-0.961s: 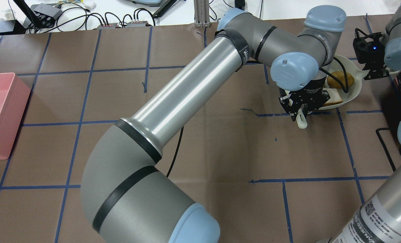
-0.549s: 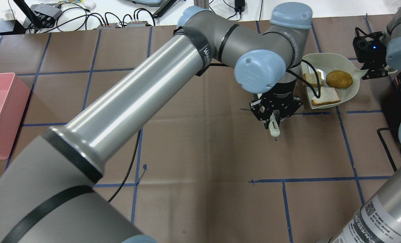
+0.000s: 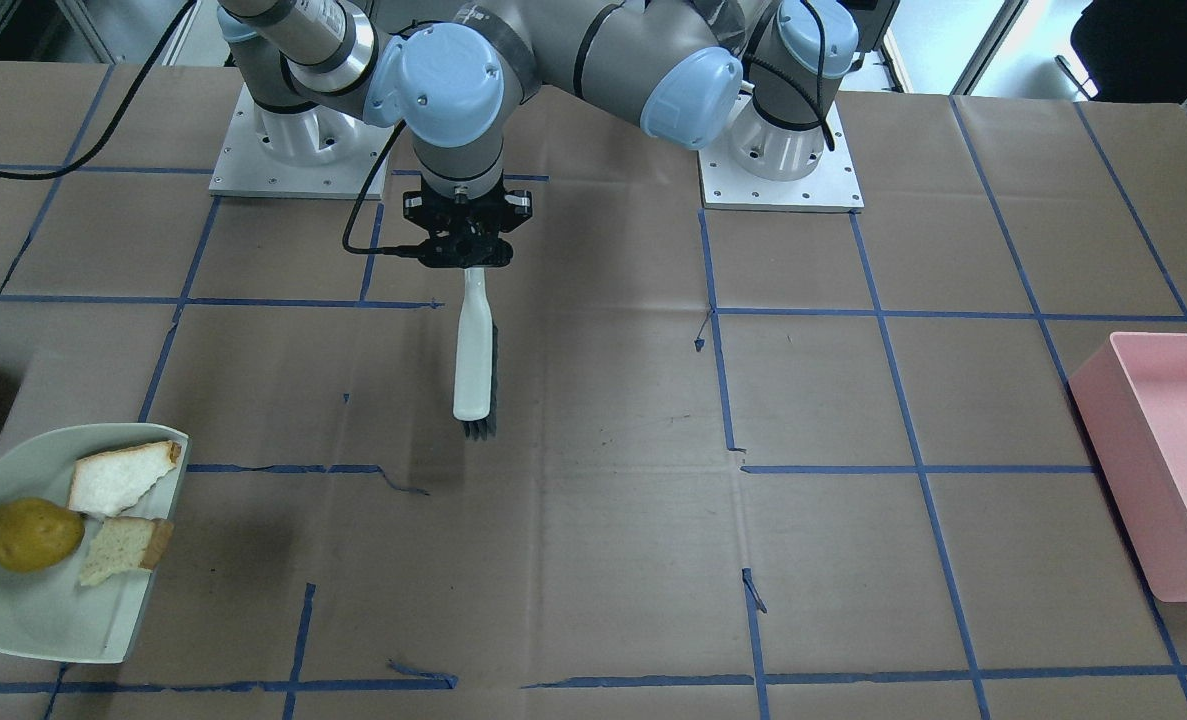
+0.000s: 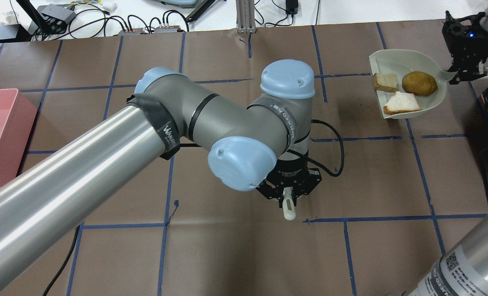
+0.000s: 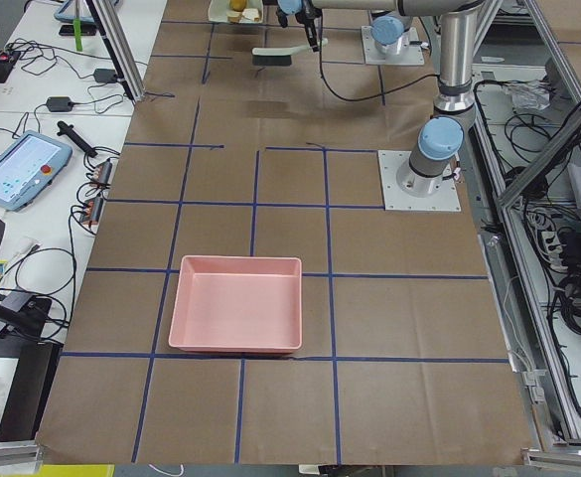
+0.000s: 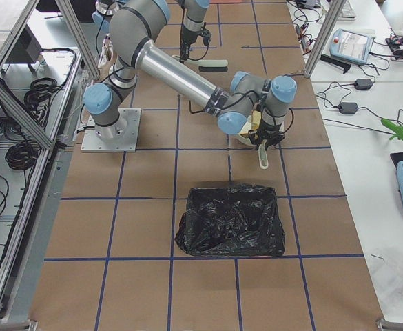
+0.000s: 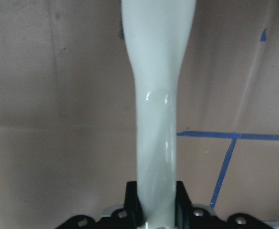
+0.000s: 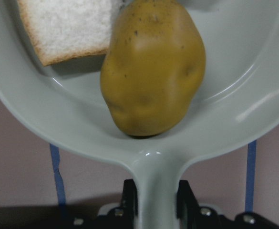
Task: Sweep and dump trash in nearest bin
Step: 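Pull the brush back with the left gripper while the right carries the dustpan away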
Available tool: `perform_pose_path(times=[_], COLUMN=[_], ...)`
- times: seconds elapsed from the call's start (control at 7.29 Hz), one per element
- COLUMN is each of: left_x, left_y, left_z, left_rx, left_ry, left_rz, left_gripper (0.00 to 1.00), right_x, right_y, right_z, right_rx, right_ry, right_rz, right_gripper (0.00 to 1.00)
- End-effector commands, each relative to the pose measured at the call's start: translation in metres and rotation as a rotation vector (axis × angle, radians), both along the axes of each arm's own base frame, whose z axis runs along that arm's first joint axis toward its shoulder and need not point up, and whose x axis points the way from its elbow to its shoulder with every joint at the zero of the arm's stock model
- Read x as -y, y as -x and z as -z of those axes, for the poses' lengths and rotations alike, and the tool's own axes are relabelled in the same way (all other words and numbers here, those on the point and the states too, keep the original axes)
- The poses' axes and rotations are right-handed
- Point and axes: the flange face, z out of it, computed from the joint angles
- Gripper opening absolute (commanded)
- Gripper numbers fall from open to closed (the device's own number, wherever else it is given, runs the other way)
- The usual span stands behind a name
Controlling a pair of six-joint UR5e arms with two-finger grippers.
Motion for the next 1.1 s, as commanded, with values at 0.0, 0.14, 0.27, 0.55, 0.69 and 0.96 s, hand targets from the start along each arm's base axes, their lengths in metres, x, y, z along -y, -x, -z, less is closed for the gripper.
perform_pose_path(times=[0.0, 0.14, 0.27, 0.55, 0.69, 0.96], left_x=[-0.057, -0.077, -0.092, -0.116, -0.122, -0.141], left_y=[-0.032, -0.045, -0.054, -0.054, -0.047, -0.052], left_z=[0.017, 0.034, 0.043, 0.055, 0.062, 0.069], left_rx=[-0.004, -0.009, -0.003, -0.027, -0.056, -0.048], left_ry=[-0.002, 0.004, -0.007, -0.043, -0.008, -0.013], left_rz=[0.009, 0.007, 0.01, 0.02, 0.036, 0.052], left_gripper=[0.0, 0.0, 0.0, 0.0, 0.0, 0.0], right_x=[-0.023, -0.036, -0.052, -0.062, -0.064, -0.077], right_y=[-0.011, -0.018, -0.026, -0.02, -0.008, 0.047], right_z=[-0.048, -0.07, -0.096, -0.11, -0.113, -0.114], right_rx=[0.013, 0.015, 0.014, -0.023, -0.046, -0.074], right_ry=[-0.033, -0.037, -0.034, -0.042, -0.046, -0.052], right_rz=[0.0, 0.0, -0.001, -0.015, -0.049, -0.044], right_gripper=[0.0, 0.0, 0.0, 0.0, 0.0, 0.0])
